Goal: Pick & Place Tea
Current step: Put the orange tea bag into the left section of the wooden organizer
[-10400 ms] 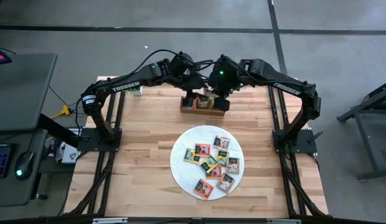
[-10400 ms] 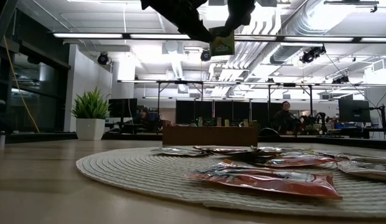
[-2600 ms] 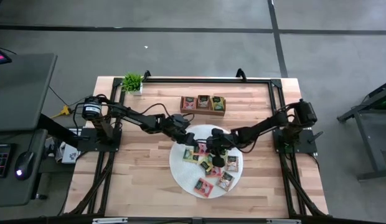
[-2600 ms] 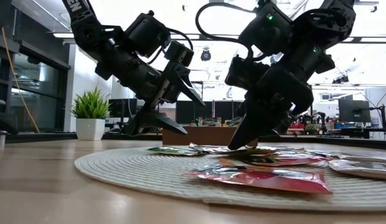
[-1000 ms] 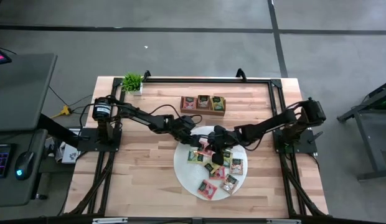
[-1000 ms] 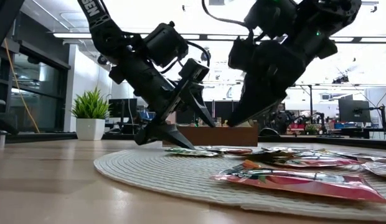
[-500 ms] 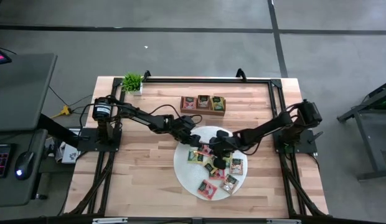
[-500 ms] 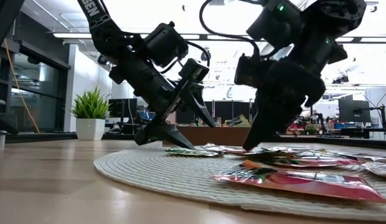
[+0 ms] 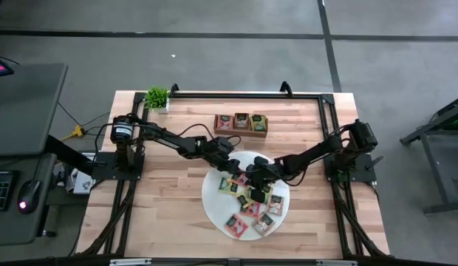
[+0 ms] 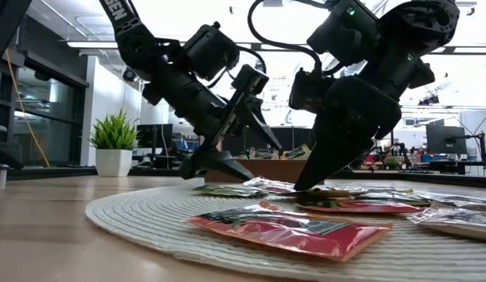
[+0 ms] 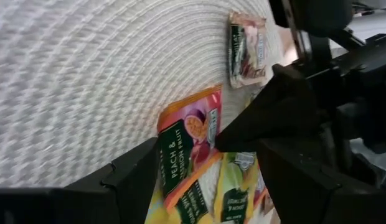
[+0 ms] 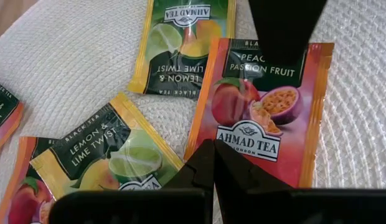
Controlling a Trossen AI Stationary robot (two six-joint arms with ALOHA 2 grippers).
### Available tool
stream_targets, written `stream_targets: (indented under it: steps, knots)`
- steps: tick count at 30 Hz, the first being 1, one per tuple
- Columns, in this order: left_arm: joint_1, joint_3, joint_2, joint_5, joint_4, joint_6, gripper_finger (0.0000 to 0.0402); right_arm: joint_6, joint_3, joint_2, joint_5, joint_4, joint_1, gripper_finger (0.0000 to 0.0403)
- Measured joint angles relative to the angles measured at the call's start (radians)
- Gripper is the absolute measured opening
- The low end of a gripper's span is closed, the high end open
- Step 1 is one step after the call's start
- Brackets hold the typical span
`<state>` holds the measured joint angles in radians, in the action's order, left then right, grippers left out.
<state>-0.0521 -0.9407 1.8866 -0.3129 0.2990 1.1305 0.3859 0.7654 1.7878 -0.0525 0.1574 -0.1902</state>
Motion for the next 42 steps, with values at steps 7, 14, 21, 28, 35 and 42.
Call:
stream_targets:
  steps: [7,14,21,28,35,42]
  knots:
    - [0.0,-0.017,0.0,-0.009,-0.021,-0.001,0.0266,-0.001,-0.001,0.0,-0.002,0.0,0.001,0.0]
    - [0.005,-0.017,-0.001,-0.013,-0.019,-0.002,0.0266,-0.001,-0.001,0.001,0.001,0.004,0.024,0.0]
    - [0.007,-0.017,-0.003,0.0,-0.019,-0.003,0.0233,-0.001,-0.002,0.002,0.002,0.017,0.034,0.0]
    - [0.007,-0.017,-0.003,-0.006,-0.023,-0.036,0.0142,-0.001,-0.002,0.002,0.002,0.017,0.034,0.0]
    - [0.007,-0.017,-0.003,-0.013,-0.048,-0.128,0.0021,-0.001,-0.002,0.002,0.003,0.018,0.034,0.0]
    - [0.006,-0.018,-0.004,-0.02,-0.048,-0.2,0.0003,-0.001,-0.002,0.002,0.009,0.024,0.033,0.0]
